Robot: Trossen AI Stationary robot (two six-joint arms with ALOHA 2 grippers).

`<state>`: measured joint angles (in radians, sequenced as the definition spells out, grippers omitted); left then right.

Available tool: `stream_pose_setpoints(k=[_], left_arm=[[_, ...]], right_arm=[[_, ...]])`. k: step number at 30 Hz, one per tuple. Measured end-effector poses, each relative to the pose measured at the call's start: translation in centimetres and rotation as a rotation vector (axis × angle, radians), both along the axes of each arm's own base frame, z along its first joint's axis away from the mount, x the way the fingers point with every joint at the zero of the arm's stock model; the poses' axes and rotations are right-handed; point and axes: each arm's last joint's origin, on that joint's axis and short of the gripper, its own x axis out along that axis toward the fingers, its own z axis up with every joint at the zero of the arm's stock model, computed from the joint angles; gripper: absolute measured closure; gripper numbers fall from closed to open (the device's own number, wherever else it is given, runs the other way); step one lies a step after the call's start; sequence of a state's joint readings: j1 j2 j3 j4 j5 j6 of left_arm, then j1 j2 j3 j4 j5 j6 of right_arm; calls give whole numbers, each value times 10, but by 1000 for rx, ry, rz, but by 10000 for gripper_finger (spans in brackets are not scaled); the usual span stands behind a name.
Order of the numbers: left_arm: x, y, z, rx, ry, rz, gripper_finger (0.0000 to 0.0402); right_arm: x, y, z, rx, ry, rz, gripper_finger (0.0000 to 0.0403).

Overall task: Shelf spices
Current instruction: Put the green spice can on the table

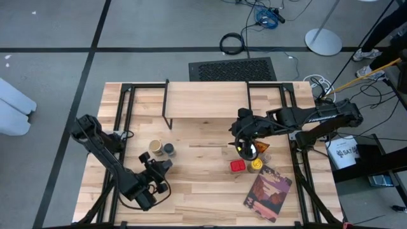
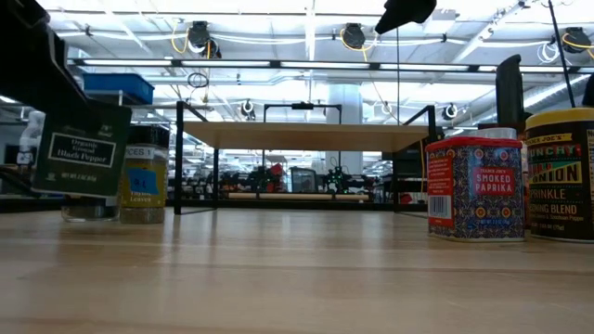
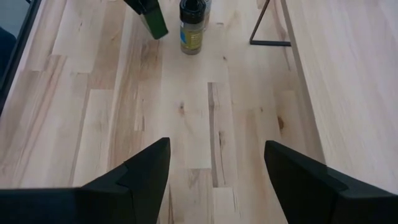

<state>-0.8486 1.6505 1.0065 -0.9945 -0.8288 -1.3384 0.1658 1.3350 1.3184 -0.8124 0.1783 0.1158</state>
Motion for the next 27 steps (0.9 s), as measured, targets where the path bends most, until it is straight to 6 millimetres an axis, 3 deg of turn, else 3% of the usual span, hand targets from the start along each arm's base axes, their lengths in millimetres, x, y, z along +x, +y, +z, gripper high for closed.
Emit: stream_pose_setpoints(k=[10,16,27], left_arm=[[-3,3,-3,24,-13,41,236],[-7,7,-20,4,-26,43,236],[-8,10,-21,39,-30,39,236]], right_arm=[[0,0,0,-2,0,3,154],[0,0,0,-2,0,3,154],[0,0,0,-5,0,6,154]])
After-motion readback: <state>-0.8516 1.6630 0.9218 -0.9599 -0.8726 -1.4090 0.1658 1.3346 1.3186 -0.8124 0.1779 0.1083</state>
